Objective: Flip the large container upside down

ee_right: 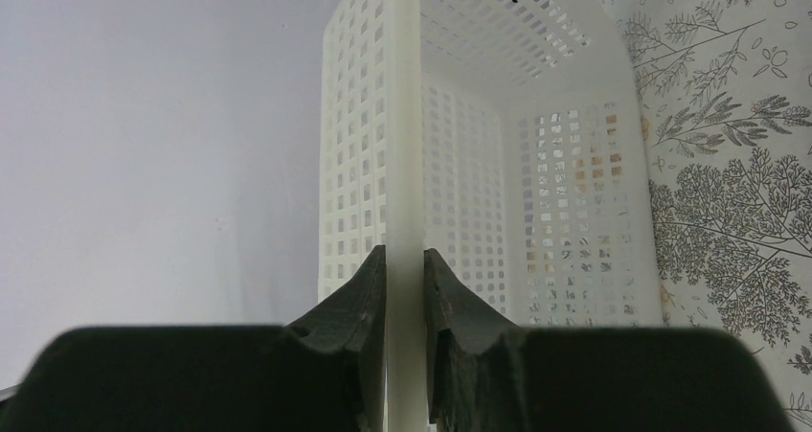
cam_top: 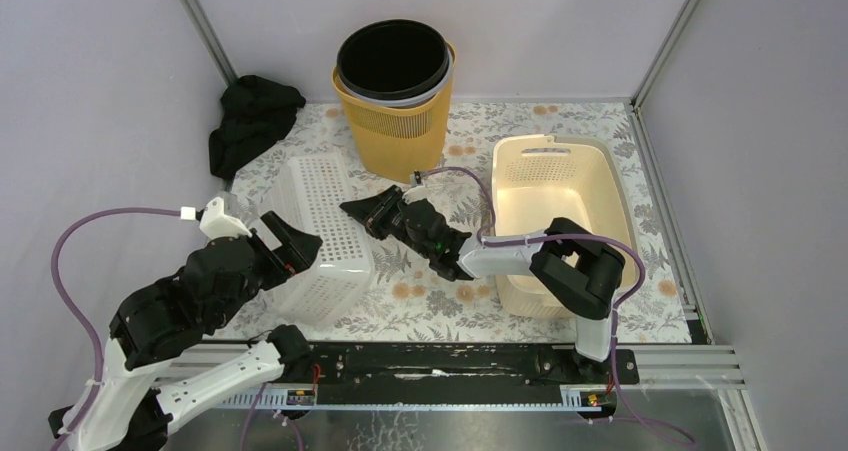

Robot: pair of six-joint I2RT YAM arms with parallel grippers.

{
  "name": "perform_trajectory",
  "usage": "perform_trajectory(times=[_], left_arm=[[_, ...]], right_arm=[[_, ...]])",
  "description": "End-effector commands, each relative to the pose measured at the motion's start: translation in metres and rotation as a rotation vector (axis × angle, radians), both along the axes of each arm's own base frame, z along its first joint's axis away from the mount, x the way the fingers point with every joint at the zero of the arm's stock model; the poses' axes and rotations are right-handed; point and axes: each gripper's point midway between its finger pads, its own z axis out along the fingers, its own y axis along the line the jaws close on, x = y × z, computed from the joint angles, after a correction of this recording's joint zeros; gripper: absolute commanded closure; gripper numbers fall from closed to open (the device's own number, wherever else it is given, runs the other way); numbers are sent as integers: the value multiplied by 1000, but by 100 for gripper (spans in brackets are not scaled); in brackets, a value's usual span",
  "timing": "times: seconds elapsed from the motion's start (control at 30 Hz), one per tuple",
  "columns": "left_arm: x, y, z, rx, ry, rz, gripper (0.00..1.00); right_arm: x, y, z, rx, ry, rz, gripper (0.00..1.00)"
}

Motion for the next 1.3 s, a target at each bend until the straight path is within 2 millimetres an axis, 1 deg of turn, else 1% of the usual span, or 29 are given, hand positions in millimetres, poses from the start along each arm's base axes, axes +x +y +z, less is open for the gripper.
perform_trajectory(times=[0.0, 0.1, 0.3, 0.43, 0.47, 0.73, 0.93, 1.07, 1.27], left_arm=[[6, -5, 4, -18, -21, 9, 0], [7, -5, 3, -19, -18, 11, 0], [6, -5, 3, -21, -21, 11, 0], [7, -6, 2, -19, -20, 8, 0], [7, -5, 2, -20, -21, 10, 0], [6, -5, 4, -27, -29, 7, 0], [6, -5, 3, -31, -27, 6, 0], [5, -5, 2, -36, -28, 6, 0], [5, -5, 0, -35, -24, 5, 0]], right_arm=[[-3, -3, 10, -17, -47, 22, 100], [-3, -2, 9, -27, -52, 32, 94], [-4, 0, 9, -32, -57, 48, 87], [-5, 0, 8, -38, -57, 58, 80], [-6, 0, 7, -41, -55, 61, 76], [-9, -2, 1, -61, -52, 70, 61], [-11, -4, -5, -72, -45, 75, 57], [-12, -5, -8, -74, -40, 79, 56], [-14, -7, -18, -77, -20, 83, 54]])
